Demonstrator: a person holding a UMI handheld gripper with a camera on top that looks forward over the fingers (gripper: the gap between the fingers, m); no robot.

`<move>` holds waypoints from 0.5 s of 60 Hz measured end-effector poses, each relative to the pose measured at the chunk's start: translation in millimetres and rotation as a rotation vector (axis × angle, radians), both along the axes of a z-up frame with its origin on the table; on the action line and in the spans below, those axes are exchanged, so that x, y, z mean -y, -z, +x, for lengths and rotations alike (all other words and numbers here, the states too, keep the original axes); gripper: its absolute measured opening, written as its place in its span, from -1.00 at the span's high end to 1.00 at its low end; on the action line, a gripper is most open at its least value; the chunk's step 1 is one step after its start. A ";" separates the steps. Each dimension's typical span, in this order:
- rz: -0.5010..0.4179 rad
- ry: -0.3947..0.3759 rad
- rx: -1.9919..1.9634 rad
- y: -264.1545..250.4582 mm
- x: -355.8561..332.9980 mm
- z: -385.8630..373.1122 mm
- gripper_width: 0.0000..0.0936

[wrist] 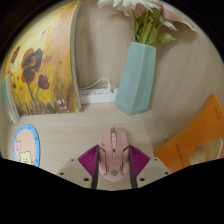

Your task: Arrange mouse

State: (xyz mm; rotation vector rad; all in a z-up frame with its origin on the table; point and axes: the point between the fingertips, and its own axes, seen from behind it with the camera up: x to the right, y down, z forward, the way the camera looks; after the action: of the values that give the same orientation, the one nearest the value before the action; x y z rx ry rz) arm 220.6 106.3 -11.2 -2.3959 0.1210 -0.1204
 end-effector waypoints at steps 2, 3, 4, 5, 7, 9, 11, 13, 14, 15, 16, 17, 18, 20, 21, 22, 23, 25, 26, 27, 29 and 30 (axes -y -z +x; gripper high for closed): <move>-0.014 0.006 0.007 0.5 1.5 0.4 0.09; -0.025 0.007 0.009 -0.4 2.8 -0.1 0.11; -0.034 0.006 0.008 -1.4 3.7 -0.9 0.12; -0.037 0.008 0.002 -4.1 4.0 -2.6 0.12; -0.033 0.012 -0.019 -13.6 2.7 -7.8 0.12; -0.019 0.013 -0.033 -28.1 0.4 -13.7 0.12; 0.006 0.013 -0.035 -48.2 -2.8 -19.1 0.12; 0.044 0.015 -0.028 -71.6 -7.5 -25.0 0.12; 0.062 0.013 -0.024 -83.7 -9.7 -28.9 0.12; 0.080 0.010 -0.020 -96.3 -12.1 -33.5 0.12; 0.099 0.007 -0.019 -108.9 -14.2 -38.8 0.11; 0.118 0.006 -0.021 -122.2 -16.6 -44.0 0.11; 0.140 0.004 -0.021 -135.0 -18.6 -50.6 0.12; 0.182 -0.002 -0.020 -160.2 -22.1 -65.0 0.12; 0.201 -0.005 -0.018 -172.0 -23.3 -72.6 0.12; 0.218 -0.009 -0.016 -183.2 -24.2 -80.5 0.12; 0.235 -0.013 -0.013 -194.0 -24.7 -88.9 0.11; 0.267 -0.025 -0.010 -213.6 -25.1 -107.3 0.12; 0.287 -0.034 -0.014 -222.8 -25.1 -117.5 0.12; 0.301 -0.043 -0.014 -230.6 -25.0 -127.7 0.12; 0.314 -0.057 -0.015 -242.9 -23.1 -149.2 0.12; 0.319 -0.064 -0.018 -247.2 -21.5 -160.2 0.12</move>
State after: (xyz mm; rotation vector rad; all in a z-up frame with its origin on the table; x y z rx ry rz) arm 60.4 127.8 236.0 -2.0798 0.0658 -0.0456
